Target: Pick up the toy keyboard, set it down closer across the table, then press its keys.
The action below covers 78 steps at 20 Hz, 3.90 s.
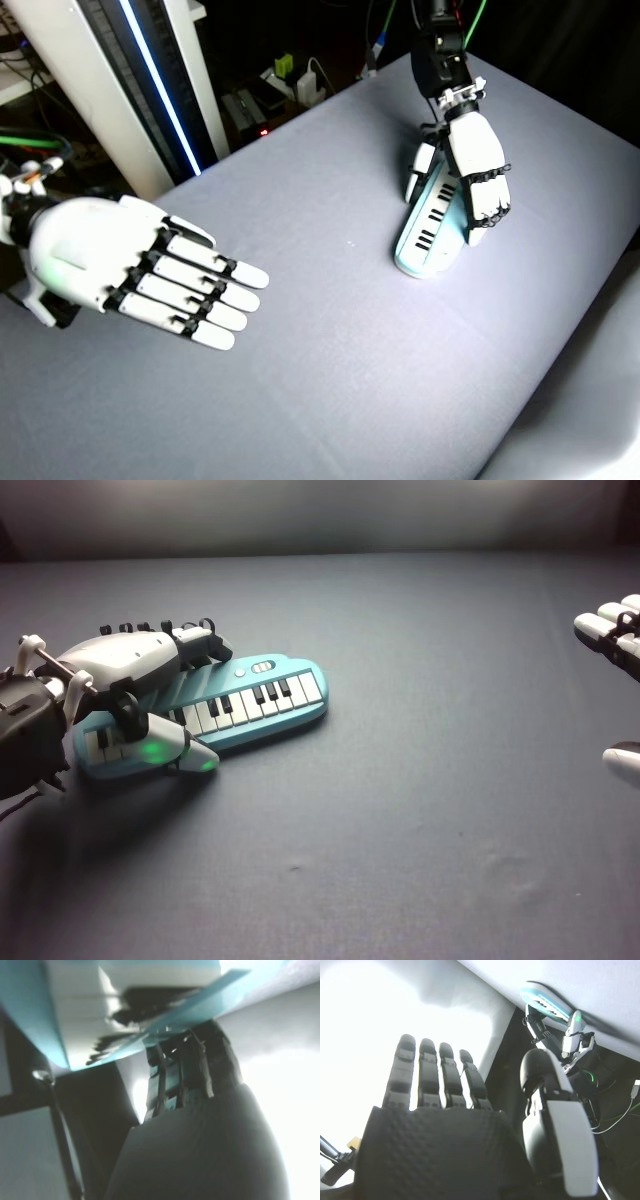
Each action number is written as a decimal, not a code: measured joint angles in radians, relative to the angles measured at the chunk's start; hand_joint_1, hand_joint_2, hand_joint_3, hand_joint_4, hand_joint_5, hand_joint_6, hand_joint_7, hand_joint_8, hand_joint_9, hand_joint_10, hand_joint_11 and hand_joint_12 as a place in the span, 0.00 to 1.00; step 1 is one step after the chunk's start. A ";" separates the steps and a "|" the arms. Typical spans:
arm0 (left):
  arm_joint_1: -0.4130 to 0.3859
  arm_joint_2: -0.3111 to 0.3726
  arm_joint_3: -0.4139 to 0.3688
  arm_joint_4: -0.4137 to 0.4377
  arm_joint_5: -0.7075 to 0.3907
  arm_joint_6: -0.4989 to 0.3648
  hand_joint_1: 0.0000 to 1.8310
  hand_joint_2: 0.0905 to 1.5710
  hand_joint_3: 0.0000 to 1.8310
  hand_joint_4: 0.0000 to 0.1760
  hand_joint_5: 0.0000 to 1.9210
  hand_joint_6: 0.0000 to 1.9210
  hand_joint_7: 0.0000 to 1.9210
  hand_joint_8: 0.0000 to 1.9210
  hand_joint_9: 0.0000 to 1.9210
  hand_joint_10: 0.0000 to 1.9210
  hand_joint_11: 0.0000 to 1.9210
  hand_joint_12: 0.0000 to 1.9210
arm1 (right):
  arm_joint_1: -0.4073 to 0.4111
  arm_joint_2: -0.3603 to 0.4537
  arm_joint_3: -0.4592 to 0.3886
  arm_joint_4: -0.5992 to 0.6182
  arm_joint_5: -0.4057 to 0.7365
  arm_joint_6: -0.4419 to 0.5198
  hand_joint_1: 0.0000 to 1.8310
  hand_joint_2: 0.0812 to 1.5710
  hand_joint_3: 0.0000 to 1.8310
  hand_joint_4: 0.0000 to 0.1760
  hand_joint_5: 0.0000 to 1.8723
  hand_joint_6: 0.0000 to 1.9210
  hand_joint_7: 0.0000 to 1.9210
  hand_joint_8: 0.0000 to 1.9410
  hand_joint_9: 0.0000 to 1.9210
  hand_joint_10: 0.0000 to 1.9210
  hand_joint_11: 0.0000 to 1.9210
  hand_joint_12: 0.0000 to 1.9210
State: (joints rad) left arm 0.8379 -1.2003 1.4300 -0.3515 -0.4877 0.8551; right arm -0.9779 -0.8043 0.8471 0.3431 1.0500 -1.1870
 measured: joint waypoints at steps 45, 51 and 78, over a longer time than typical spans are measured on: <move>0.068 0.233 -0.307 0.146 -0.578 -0.088 0.35 0.75 0.01 0.39 0.03 0.01 0.00 0.00 0.00 0.00 0.00 0.00 | 0.230 -0.235 0.173 -0.132 -0.502 -0.156 0.03 0.87 0.00 0.39 0.00 0.00 0.00 0.00 0.00 0.00 0.00 0.00; 0.089 0.233 -0.309 0.135 -0.599 -0.089 0.40 0.81 0.00 0.09 0.07 0.01 0.00 0.00 0.00 0.00 0.00 0.00 | 0.230 -0.229 0.167 -0.131 -0.490 -0.158 0.09 0.88 0.00 0.09 0.01 0.00 0.00 0.00 0.00 0.00 0.00 0.00; 0.103 0.233 -0.317 0.111 -0.627 -0.097 0.42 0.80 0.00 0.00 0.05 0.00 0.00 0.00 0.00 0.00 0.00 0.00 | 0.143 -0.127 0.098 -0.050 -0.380 -0.160 0.01 0.89 0.00 0.00 0.00 0.00 0.00 0.00 0.00 0.00 0.00 0.00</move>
State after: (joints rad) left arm 0.9405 -0.9672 1.1133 -0.2409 -1.1149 0.7586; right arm -0.8349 -0.9314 0.9451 0.2928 0.6701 -1.3472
